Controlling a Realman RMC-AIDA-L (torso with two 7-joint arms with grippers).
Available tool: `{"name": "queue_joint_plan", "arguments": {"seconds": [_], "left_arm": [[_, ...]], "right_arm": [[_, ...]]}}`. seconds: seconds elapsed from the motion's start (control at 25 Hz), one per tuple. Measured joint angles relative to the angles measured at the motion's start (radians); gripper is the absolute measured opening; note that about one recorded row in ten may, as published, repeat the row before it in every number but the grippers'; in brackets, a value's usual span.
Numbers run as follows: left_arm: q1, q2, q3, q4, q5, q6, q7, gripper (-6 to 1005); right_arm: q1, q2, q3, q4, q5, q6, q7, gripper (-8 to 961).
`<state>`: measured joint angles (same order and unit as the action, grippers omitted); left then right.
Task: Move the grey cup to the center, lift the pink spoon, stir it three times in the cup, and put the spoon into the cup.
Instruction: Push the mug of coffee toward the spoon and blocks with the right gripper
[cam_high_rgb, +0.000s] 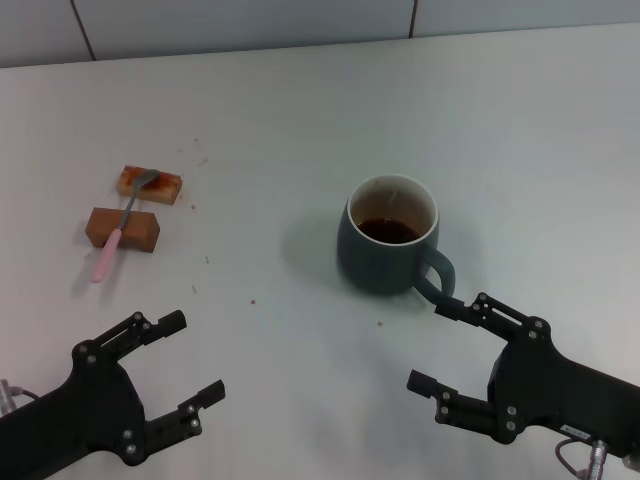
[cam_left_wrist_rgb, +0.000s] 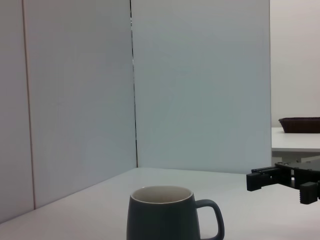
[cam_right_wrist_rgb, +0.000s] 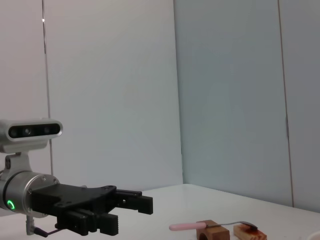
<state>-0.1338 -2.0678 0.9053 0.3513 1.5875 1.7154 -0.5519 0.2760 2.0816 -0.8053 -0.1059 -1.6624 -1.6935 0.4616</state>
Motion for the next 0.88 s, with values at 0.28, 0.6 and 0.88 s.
{"name": "queue_joint_plan", "arguments": {"seconds": [0.28,0.6,0.88], "left_arm": [[-0.003,0.000,-0.002,0.000,0.000,0.001,0.000,783],[-0.003,0.000,-0.003,-0.001,0.000,-0.004,-0.001,782],[-0.008,0.000,-0.003,-0.003,0.000,-0.005,-0.002,782]], "right_arm": [[0.000,0.000,0.000,-0.003,0.000,-0.006,0.000,815],[-0.062,-0.001,0.166,-0.005,0.127,-0.135,0.007,773],[-0.088,0.002,0.390,0.040,0.229,-0.022,-0.067,580]]}}
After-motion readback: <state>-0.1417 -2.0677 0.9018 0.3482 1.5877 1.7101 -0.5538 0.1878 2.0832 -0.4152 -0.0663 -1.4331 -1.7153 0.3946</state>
